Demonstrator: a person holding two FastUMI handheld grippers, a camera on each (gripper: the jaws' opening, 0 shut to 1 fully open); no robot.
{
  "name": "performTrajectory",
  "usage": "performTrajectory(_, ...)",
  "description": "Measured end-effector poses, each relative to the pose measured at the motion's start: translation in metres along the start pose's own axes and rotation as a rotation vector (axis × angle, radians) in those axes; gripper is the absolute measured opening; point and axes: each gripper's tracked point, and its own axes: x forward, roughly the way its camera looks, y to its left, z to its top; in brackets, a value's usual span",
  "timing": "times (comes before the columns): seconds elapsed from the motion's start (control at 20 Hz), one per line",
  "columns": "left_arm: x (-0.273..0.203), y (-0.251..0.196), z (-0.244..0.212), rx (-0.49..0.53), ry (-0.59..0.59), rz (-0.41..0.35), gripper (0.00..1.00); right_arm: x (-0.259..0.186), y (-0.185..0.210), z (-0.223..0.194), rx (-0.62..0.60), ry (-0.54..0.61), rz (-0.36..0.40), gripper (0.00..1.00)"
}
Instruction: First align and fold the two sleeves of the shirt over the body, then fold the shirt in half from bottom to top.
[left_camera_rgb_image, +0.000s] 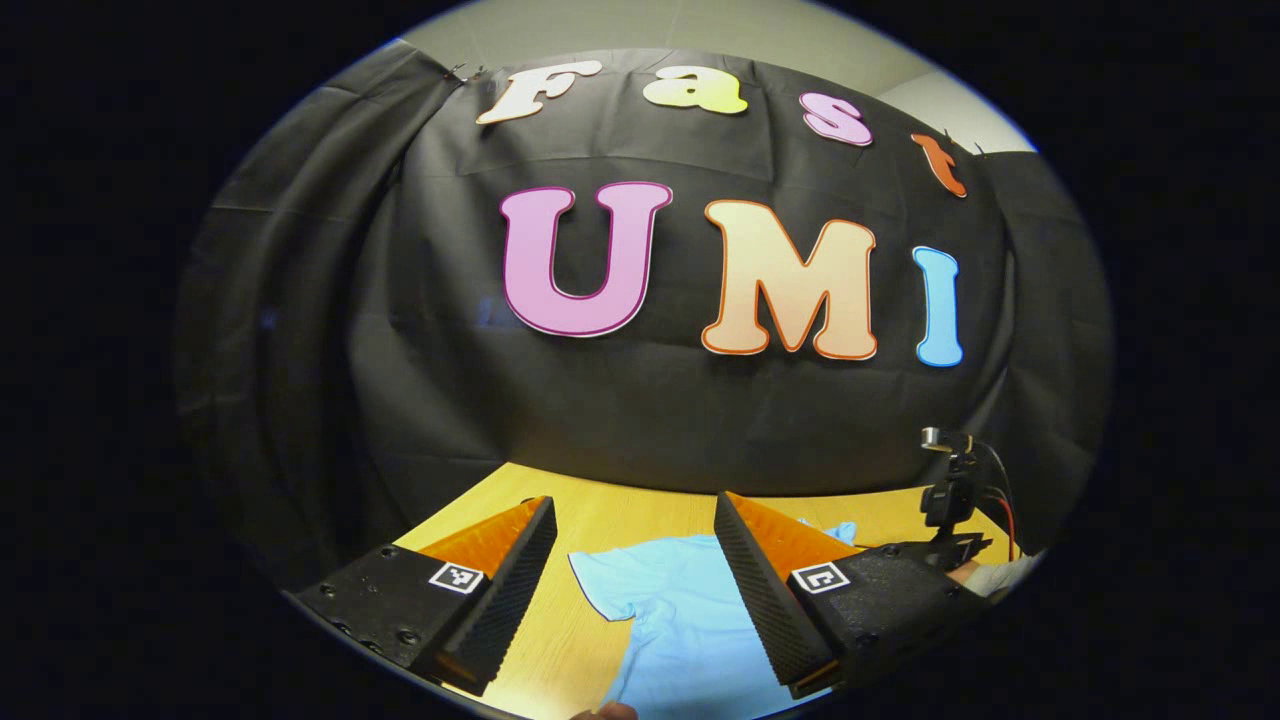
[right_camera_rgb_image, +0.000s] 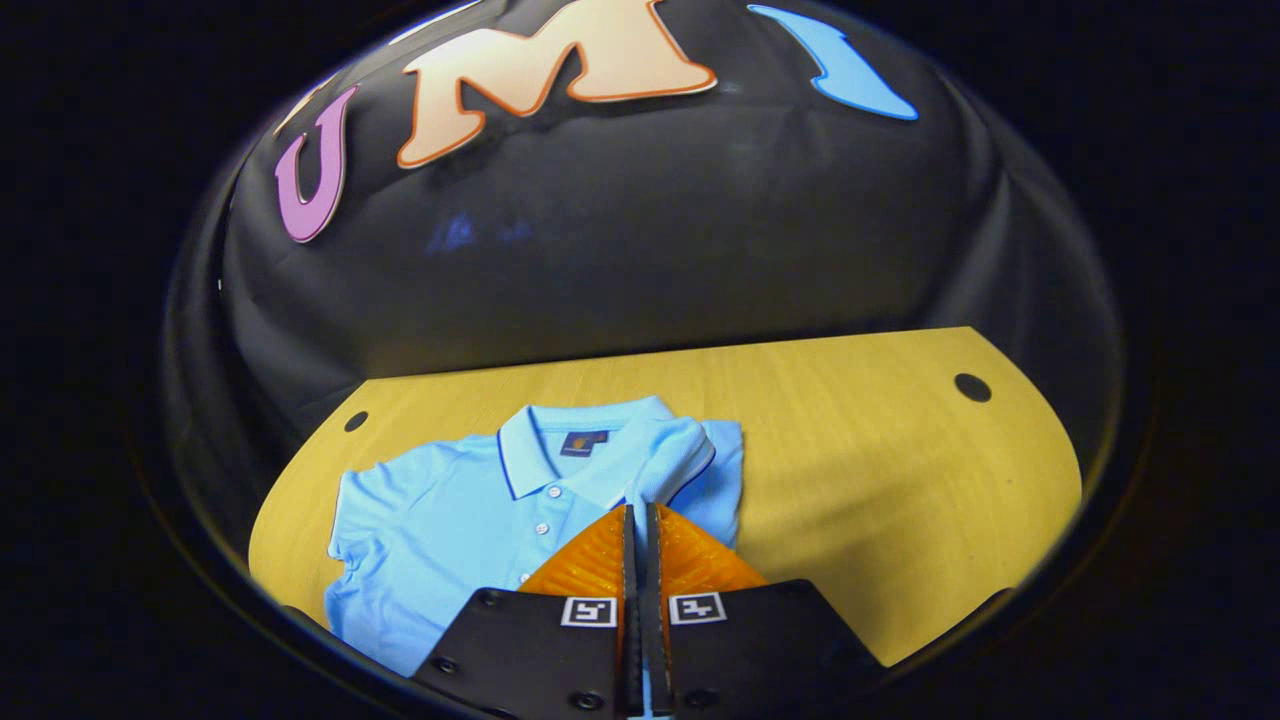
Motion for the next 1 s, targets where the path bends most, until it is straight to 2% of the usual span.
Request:
performTrajectory(0.15,0.004,0.01,-0.013,-0.029,0.033,0.023,0.95,0.008,0.019,-0.023,-0.02,0.056,0.024,0.05)
performTrajectory(0.2,0.008,0.013,-0.017,-0.04,0.042,0.03,0.95,0.008,0.021,-0.027,-0.027,0.065,0.028,0.11)
performTrajectory(0.4,0.033,0.024,-0.041,-0.043,0.082,0.047,0.95,-0.02,0.027,-0.011,-0.099,0.005,0.036,1.0)
performTrajectory(0.65,0.086,0.028,-0.083,-0.046,0.148,0.037,0.95,-0.076,0.02,0.009,-0.075,-0.067,0.03,0.96)
performTrajectory(0.75,0.109,0.033,-0.108,-0.047,0.187,0.053,0.95,-0.097,0.011,0.014,-0.073,-0.079,0.02,0.99)
performTrajectory(1.0,0.151,0.049,-0.182,-0.076,0.372,0.092,0.95,-0.137,-0.014,0.021,-0.074,-0.108,-0.021,0.98)
